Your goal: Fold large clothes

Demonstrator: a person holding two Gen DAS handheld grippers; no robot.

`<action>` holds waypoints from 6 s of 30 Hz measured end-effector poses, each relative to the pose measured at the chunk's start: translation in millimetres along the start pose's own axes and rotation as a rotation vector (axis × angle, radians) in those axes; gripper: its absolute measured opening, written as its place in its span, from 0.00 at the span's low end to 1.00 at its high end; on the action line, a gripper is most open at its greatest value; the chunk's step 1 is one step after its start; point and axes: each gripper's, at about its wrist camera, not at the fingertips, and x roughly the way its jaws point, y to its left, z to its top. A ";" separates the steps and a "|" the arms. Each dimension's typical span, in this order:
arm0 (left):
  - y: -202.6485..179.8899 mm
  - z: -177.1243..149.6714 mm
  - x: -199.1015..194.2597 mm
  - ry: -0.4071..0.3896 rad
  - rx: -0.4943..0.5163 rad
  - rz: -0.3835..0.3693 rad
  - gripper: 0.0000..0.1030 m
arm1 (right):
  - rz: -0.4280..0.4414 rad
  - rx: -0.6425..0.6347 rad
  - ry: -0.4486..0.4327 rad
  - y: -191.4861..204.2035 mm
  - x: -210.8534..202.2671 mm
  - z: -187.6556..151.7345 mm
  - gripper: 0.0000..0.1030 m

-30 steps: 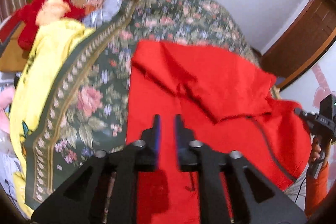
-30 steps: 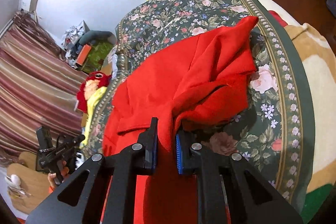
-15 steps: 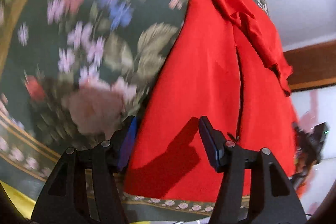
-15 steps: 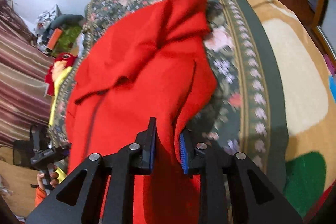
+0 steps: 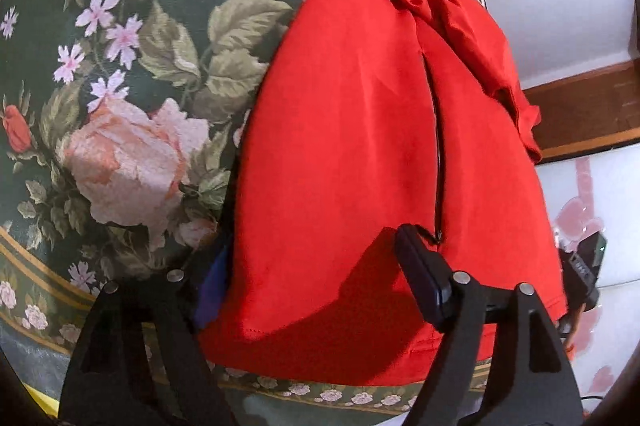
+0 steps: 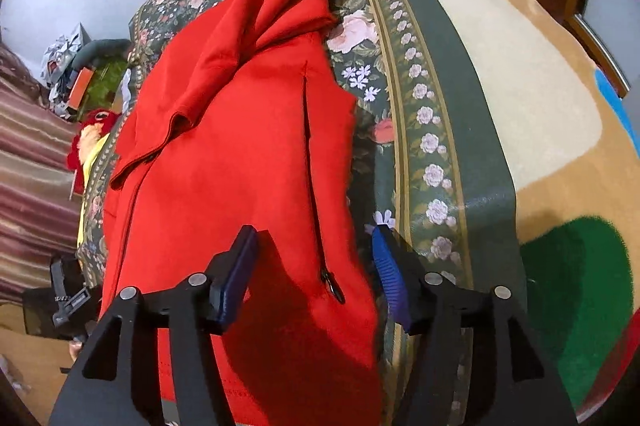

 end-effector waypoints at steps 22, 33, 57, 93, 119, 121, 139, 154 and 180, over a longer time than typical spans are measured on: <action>-131.0 48.7 -52.5 -0.156 0.205 -0.109 0.04 | 0.273 -0.011 -0.107 51.3 -17.1 26.6 0.13; -179.0 128.1 -102.4 -0.362 0.329 -0.106 0.04 | 0.260 -0.062 -0.277 73.0 -42.1 90.3 0.13; -112.2 280.8 32.9 -0.302 0.218 0.195 0.06 | 0.120 0.034 -0.236 34.4 54.2 208.7 0.14; -184.9 176.8 57.7 -0.151 0.556 0.282 0.48 | -0.024 -0.355 -0.133 110.3 51.2 129.5 0.39; -107.4 141.8 46.9 -0.098 0.221 0.172 0.85 | -0.219 -0.516 0.041 110.4 83.4 81.2 0.85; -103.3 143.9 38.0 -0.107 0.179 0.139 0.85 | -0.206 -0.511 0.019 113.6 75.7 84.4 0.85; -63.5 184.2 91.0 -0.039 -0.206 -0.336 0.85 | -0.156 -0.401 -0.056 111.0 65.0 107.5 0.85; -50.2 227.9 104.1 -0.220 -0.311 -0.433 0.28 | -0.153 -0.398 -0.068 116.5 60.4 111.8 0.85; -138.8 163.8 -89.2 -0.697 0.246 -0.155 0.08 | 0.069 -0.498 0.127 240.5 144.6 100.5 0.86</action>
